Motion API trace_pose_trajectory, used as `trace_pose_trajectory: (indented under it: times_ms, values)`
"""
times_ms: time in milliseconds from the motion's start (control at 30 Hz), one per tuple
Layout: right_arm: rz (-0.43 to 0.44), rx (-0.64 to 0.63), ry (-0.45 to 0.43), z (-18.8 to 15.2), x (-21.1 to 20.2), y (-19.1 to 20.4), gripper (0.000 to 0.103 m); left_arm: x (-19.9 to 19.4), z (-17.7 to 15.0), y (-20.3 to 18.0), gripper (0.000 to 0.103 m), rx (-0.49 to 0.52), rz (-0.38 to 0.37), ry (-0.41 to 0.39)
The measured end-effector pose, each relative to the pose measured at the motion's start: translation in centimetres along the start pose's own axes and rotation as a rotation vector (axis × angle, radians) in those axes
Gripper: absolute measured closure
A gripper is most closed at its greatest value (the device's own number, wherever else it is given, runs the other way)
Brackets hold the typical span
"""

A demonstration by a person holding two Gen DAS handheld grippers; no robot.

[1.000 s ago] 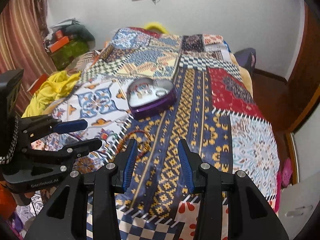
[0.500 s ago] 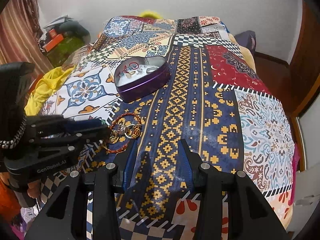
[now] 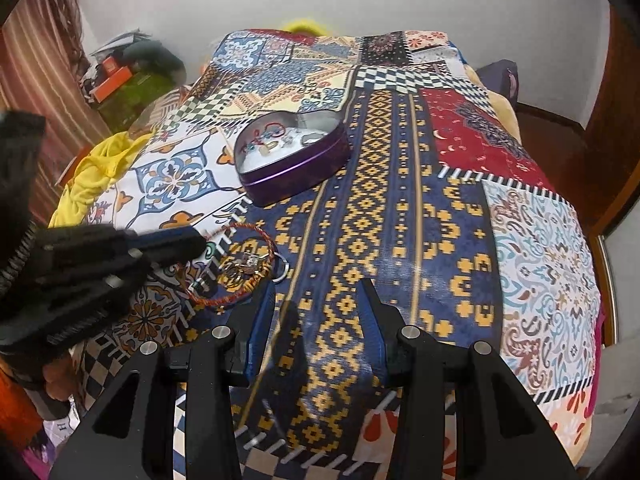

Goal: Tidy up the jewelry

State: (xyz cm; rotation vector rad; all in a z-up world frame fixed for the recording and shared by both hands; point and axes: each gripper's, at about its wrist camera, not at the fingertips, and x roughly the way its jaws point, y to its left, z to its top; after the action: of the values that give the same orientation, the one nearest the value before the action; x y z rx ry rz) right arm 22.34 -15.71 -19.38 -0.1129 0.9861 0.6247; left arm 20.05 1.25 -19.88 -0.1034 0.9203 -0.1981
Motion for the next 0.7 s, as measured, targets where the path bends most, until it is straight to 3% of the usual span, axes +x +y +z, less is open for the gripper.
trace_pose_trajectory:
  times_ms: [467,700]
  values:
    - [0.008,-0.085,0.028,0.6,1.8,2.7,0.065,-2.8,-1.1,3.6,0.097,-0.037,0.059,-0.052]
    - [0.012,-0.124,0.032,1.0,2.7,4.2,0.065,-2.1,-2.4,4.5,0.097,-0.044,0.077,-0.018]
